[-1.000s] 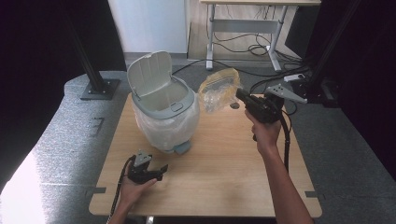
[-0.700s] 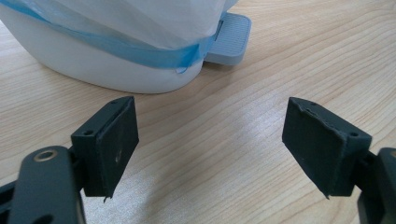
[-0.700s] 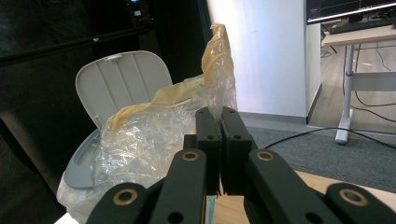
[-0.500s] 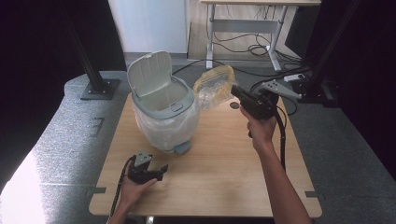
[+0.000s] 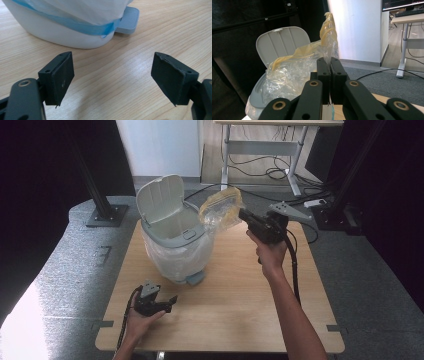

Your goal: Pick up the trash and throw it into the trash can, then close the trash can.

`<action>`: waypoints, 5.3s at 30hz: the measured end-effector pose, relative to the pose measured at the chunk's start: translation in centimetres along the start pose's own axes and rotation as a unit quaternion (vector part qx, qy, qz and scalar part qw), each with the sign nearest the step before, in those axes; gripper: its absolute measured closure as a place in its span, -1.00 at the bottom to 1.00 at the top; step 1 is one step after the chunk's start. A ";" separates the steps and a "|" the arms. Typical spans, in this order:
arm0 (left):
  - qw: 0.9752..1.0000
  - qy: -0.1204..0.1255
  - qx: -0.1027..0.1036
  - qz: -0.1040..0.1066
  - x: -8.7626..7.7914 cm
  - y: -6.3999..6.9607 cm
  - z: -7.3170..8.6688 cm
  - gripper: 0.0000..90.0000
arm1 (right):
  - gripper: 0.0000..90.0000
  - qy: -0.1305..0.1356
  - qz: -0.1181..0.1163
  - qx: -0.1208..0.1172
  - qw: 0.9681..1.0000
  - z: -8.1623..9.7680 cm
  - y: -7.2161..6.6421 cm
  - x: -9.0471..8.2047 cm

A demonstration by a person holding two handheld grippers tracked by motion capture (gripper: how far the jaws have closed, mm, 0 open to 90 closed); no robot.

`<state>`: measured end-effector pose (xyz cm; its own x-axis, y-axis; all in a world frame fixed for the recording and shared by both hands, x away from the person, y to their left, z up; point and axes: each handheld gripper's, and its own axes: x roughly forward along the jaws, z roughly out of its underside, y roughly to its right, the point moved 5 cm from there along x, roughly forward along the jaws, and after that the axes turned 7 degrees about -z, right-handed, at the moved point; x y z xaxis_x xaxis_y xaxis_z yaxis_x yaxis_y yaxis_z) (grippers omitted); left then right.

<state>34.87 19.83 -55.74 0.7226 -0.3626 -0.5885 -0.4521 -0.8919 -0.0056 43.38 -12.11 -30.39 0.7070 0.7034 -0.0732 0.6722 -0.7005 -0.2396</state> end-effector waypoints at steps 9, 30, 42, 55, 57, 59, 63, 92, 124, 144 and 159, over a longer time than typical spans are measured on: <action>1.000 0.002 -0.006 -0.002 -0.2 -0.5 0.0 -0.59 | 0.95 0.006 -0.009 0.001 1.000 -0.7 -0.8 1.4; 1.000 -0.005 -0.001 0.003 0.0 -0.1 0.1 -0.59 | 0.95 -0.002 -0.023 -0.001 1.000 -0.7 -1.8 4.2; 1.000 -0.007 -0.002 0.003 0.1 -0.1 0.2 -0.59 | 0.95 -0.007 -0.028 -0.003 1.000 -0.7 -2.5 5.8; 1.000 -0.007 -0.003 0.004 0.1 -0.2 0.2 -0.59 | 0.94 -0.011 -0.036 -0.002 0.999 -0.8 -3.4 7.2; 1.000 -0.007 -0.003 0.005 0.1 -0.2 0.2 -0.59 | 0.94 -0.014 -0.038 -0.003 0.999 -0.8 -3.6 7.6; 1.000 -0.006 -0.003 0.006 0.1 -0.2 0.2 -0.59 | 0.95 -0.015 -0.039 -0.006 0.999 -0.7 -3.9 8.0; 1.000 -0.006 -0.004 0.005 0.0 -0.3 0.2 -0.59 | 0.94 -0.018 -0.044 -0.007 0.999 -0.7 -4.3 8.7; 1.000 -0.007 -0.009 0.003 0.0 -0.6 0.2 -0.58 | 0.92 -0.032 -0.066 -0.009 0.997 -0.5 -6.3 12.8; 1.000 0.007 -0.025 -0.017 -0.4 -1.0 0.0 -0.57 | -0.17 -0.058 -0.016 -0.047 0.997 4.7 0.6 -0.7; 1.000 0.011 -0.025 -0.015 -0.6 -0.4 -0.2 -0.57 | -0.18 -0.089 0.079 -0.020 0.993 16.2 5.0 -11.5; 0.999 0.020 -0.028 0.003 -1.2 0.1 -1.2 -0.58 | -0.16 -0.099 0.083 -0.004 0.992 18.7 5.7 -12.9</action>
<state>34.56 19.89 -54.07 0.7406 -0.3775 -0.5559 -0.4271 -0.9031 0.0443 34.00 -22.97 -48.95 0.7519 0.5870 -0.3002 0.5519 -0.8095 -0.2004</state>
